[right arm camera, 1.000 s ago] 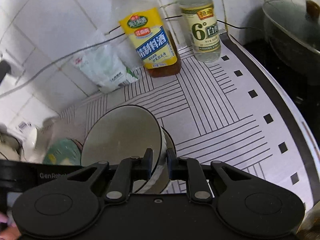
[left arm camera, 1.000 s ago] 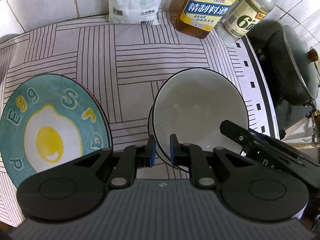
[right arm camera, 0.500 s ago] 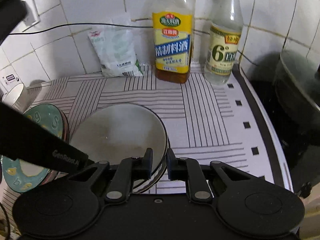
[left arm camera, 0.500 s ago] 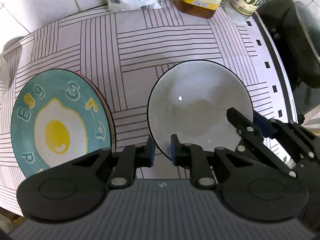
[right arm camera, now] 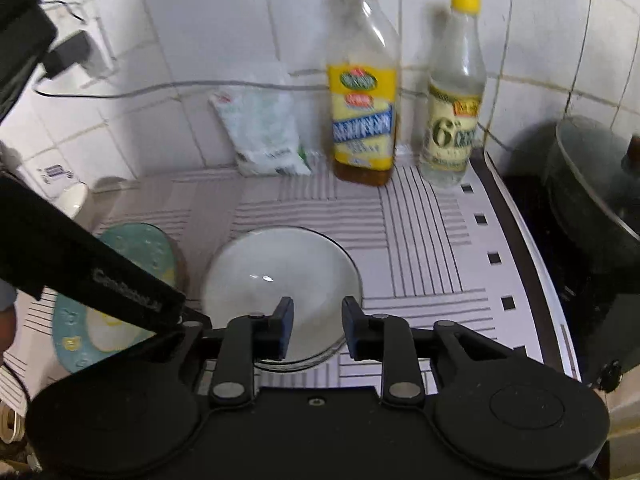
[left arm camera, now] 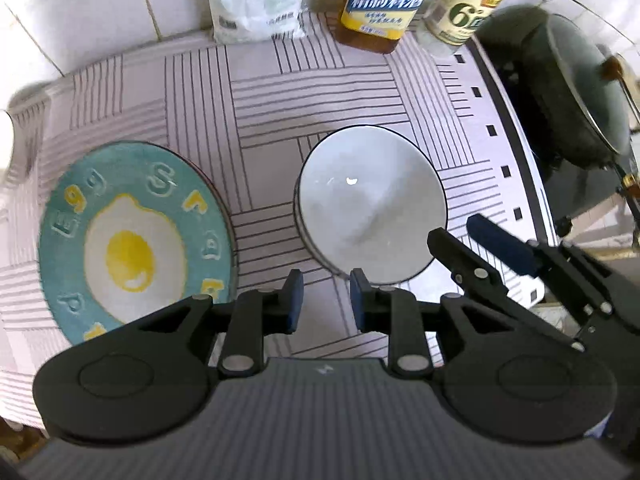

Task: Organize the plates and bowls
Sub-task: 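Open both grippers and withdraw up from the two stacked bowls, then move both grippers to the white bowl by the rice cooker and grasp its rim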

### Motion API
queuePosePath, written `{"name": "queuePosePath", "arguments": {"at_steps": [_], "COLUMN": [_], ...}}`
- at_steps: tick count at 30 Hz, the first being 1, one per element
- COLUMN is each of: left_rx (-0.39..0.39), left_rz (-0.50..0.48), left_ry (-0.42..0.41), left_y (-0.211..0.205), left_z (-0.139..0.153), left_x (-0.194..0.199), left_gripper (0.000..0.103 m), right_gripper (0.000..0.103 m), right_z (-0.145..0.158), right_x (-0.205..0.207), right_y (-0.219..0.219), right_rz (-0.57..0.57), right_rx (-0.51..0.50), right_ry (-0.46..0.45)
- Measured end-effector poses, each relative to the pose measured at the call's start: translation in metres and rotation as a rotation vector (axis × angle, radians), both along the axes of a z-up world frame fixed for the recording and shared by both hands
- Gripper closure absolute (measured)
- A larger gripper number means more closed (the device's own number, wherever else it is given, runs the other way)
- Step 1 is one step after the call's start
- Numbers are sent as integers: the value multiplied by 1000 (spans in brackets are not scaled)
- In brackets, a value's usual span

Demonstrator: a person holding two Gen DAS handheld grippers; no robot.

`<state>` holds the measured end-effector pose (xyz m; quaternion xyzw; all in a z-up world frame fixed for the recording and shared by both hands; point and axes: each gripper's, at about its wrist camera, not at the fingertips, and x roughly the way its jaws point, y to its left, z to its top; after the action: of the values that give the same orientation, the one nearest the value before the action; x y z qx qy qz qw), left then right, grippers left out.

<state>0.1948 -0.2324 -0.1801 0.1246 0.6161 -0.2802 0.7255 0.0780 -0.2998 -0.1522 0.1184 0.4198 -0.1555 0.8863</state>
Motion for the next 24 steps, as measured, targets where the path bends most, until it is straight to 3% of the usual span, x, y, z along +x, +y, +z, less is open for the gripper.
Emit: {"name": "queuePosePath", "arguments": {"at_steps": [6, 11, 20, 24], "left_rx": [-4, -24, -58, -89], "left_rz": [-78, -104, -57, -3], "left_ry": [-101, -129, -170, -201], "left_y": [32, 75, 179, 231], "left_z": [26, 40, 51, 55], "left_x": [-6, -1, 27, 54], "left_gripper": [71, 69, 62, 57], "right_gripper": [62, 54, 31, 28], "right_z": [25, 41, 58, 56], "right_x": [-10, -18, -1, 26], "right_y": [29, 60, 133, 168], "right_rz": [2, 8, 98, 134], "right_rx": [-20, -58, -46, -41], "right_ry": [-81, -151, -275, -290]}}
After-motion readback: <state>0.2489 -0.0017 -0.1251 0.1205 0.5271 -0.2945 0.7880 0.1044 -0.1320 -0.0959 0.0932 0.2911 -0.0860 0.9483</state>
